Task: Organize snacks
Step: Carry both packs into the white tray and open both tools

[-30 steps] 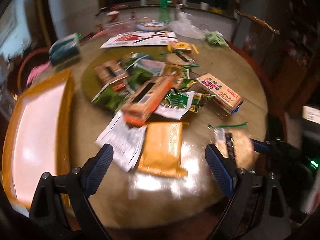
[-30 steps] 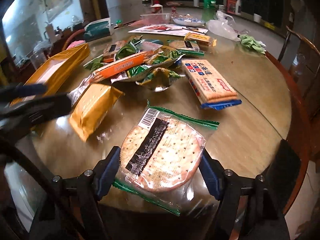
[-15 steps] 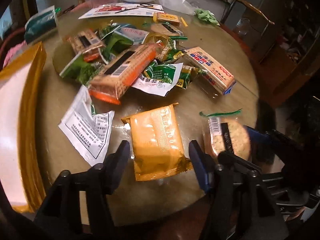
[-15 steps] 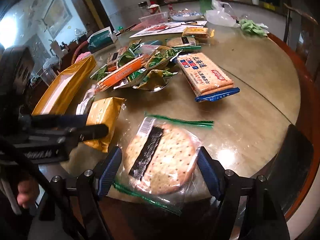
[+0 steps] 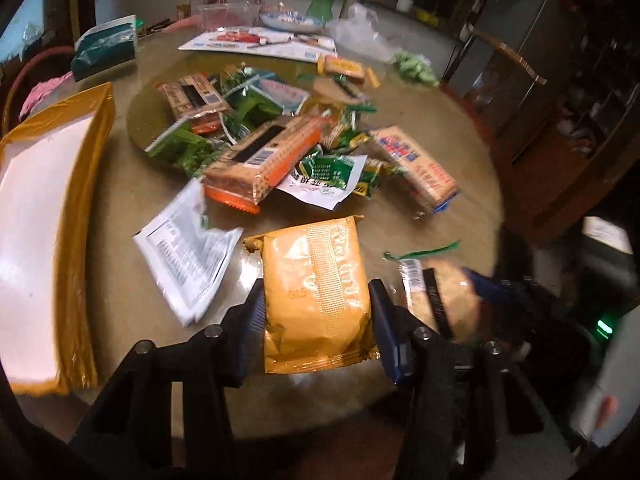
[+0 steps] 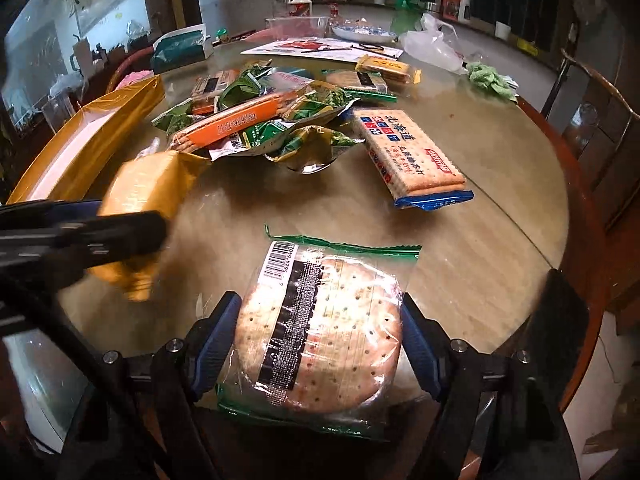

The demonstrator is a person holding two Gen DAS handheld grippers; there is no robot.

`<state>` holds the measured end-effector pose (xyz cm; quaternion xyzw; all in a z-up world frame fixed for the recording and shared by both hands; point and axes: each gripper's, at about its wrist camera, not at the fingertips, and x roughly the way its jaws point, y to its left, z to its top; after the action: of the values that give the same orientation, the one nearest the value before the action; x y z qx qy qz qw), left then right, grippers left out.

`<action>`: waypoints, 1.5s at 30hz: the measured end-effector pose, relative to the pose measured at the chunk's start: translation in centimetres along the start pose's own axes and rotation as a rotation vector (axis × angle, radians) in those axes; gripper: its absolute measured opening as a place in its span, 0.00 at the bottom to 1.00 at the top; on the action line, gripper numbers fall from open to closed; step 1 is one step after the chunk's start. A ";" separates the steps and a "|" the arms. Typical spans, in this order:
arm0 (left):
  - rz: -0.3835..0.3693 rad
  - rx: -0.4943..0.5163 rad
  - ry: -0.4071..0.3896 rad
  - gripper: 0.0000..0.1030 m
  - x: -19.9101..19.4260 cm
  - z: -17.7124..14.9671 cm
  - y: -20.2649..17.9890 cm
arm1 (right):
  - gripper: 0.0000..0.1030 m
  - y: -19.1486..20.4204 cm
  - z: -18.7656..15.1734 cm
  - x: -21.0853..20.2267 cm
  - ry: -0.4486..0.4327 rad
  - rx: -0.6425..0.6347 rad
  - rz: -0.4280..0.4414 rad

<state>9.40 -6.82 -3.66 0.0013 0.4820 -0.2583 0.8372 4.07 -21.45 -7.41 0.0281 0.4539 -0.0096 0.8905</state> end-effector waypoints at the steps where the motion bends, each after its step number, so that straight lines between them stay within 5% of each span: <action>1: -0.013 -0.014 -0.025 0.49 -1.0 -0.2 0.3 | 0.74 -0.2 0.1 0.0 -0.003 0.011 0.009; 6: -0.040 -0.118 -0.117 0.48 -5.4 -0.1 3.2 | 0.74 -0.8 1.4 -3.0 -0.124 0.068 0.057; 10: 0.035 -0.176 -0.215 0.48 -9.3 0.4 6.6 | 0.74 1.9 3.7 -5.4 -0.220 0.028 0.200; 15: 0.198 -0.337 -0.272 0.48 -11.3 1.1 14.6 | 0.74 9.9 7.1 -5.4 -0.226 -0.121 0.421; 20: 0.274 -0.462 -0.227 0.48 -9.6 0.2 21.5 | 0.74 18.7 9.0 -1.9 -0.156 -0.295 0.500; 24: 0.353 -0.524 -0.185 0.48 -8.9 -1.9 24.4 | 0.74 24.7 8.3 1.4 -0.102 -0.434 0.466; 28: 0.385 -0.532 -0.143 0.48 -8.3 -3.4 25.1 | 0.74 26.3 6.9 2.5 -0.083 -0.499 0.438; 34: 0.470 -0.469 -0.096 0.49 -6.9 -3.6 24.7 | 0.74 26.5 5.7 3.5 -0.058 -0.542 0.343; 45: 0.454 -0.479 -0.055 0.59 -7.0 -3.6 23.5 | 0.77 25.0 6.0 2.8 -0.067 -0.457 0.414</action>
<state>13.92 17.50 -5.71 -0.0955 0.4936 0.0555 0.8627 11.63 3.21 -5.13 -0.0814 0.3992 0.2735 0.8713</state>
